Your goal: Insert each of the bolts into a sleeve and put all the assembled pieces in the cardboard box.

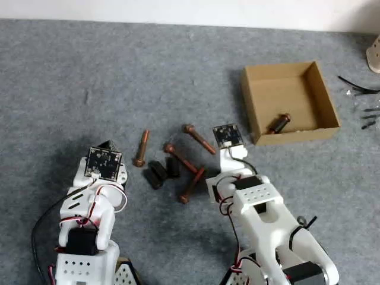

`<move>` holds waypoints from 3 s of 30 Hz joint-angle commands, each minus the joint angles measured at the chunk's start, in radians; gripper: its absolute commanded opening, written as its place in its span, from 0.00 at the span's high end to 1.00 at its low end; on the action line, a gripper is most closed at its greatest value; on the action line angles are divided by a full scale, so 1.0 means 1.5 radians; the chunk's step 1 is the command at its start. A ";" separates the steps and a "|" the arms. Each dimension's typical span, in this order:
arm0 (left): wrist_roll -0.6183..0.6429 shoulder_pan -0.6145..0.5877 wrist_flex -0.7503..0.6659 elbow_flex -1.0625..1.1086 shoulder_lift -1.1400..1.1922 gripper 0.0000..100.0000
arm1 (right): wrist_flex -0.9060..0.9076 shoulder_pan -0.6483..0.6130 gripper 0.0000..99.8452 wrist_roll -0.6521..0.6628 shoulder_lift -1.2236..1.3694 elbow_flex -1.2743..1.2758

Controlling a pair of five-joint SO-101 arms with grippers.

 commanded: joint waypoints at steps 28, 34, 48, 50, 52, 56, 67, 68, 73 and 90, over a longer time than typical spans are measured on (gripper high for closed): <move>0.033 -0.003 -0.013 -0.010 -0.007 0.99 | 0.029 0.052 1.00 0.042 -0.701 0.288; 0.032 -0.001 -0.021 -0.070 0.139 0.99 | 0.113 0.052 1.00 0.046 -0.855 0.304; 0.034 0.032 -0.162 -0.370 0.859 0.99 | 0.163 0.053 1.00 0.048 -0.914 0.303; 0.034 0.058 -0.115 -0.409 0.899 0.96 | 0.163 0.053 1.00 0.048 -0.914 0.304; 0.034 0.076 -0.056 -0.438 0.917 0.88 | 0.162 0.053 1.00 0.048 -0.914 0.304; 0.032 0.097 -0.024 -0.445 0.923 0.76 | 0.151 0.053 1.00 0.048 -0.913 0.306; 0.034 0.101 -0.041 -0.458 0.926 0.76 | 0.126 0.053 1.00 0.048 -0.914 0.332; 0.034 0.101 -0.055 -0.462 0.928 0.76 | 0.126 0.053 1.00 0.048 -0.914 0.332; 0.053 0.107 -0.155 -0.464 0.998 0.76 | 0.126 0.053 1.00 0.049 -0.914 0.332; 0.172 0.098 0.002 -0.586 1.141 0.76 | 0.125 0.053 1.00 0.078 -0.914 0.333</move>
